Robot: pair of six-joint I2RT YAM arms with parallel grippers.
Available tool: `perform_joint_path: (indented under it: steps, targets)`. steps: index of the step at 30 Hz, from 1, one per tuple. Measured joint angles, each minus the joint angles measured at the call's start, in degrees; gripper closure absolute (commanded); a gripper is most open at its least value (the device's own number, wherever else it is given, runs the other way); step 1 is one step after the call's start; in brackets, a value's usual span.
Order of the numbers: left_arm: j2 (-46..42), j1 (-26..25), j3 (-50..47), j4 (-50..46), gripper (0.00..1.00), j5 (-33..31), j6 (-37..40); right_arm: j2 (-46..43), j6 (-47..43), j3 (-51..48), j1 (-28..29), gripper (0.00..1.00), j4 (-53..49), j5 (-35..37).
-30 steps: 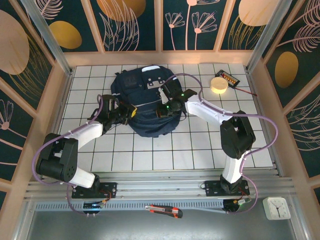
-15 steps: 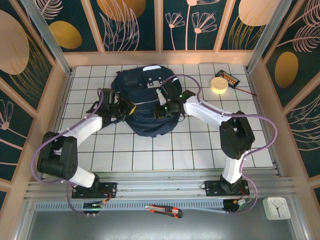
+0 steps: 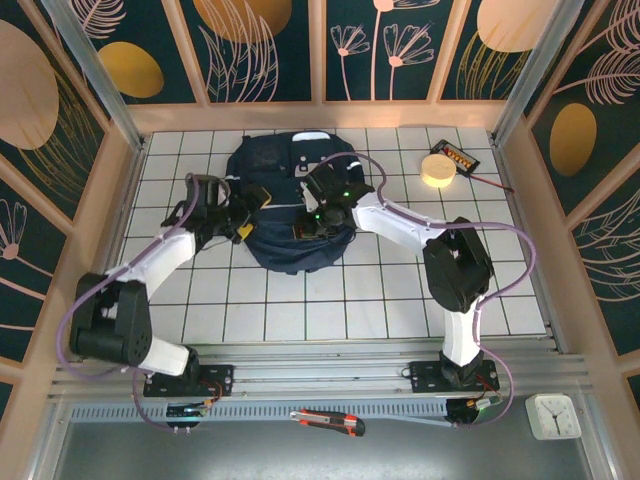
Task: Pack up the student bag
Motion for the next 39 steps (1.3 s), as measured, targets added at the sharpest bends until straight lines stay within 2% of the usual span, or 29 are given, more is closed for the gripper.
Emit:
perform_joint_path:
  steps: [6,10,14,17,24,33,39]
  targets:
    - [-9.8,0.3,-10.9,9.4,0.02,-0.4,-12.5,0.0,1.3,0.0,0.0,1.00,0.0,0.0]
    - [-12.2,0.3,-16.8,16.4,0.01,-0.5,-22.4,0.0,1.9,0.0,0.1,1.00,0.0,0.0]
    - [-12.4,0.3,-17.9,20.3,0.02,-0.7,-28.5,0.0,2.8,0.0,0.2,1.00,0.0,0.1]
    - [-12.4,0.3,-17.9,23.0,0.08,-0.7,-31.6,0.1,3.1,0.0,0.4,1.00,0.1,0.1]
    - [-10.3,-0.5,-15.8,23.5,0.18,-0.8,-32.8,0.1,4.3,0.0,1.3,1.00,0.8,0.3]
    - [-4.2,-2.7,-12.5,23.5,0.21,-0.1,-31.8,0.1,4.5,0.0,1.6,1.00,0.9,0.3]
    - [-3.6,-3.2,-12.4,23.0,0.21,0.7,-30.4,0.2,4.6,0.0,1.6,1.00,0.9,0.5]
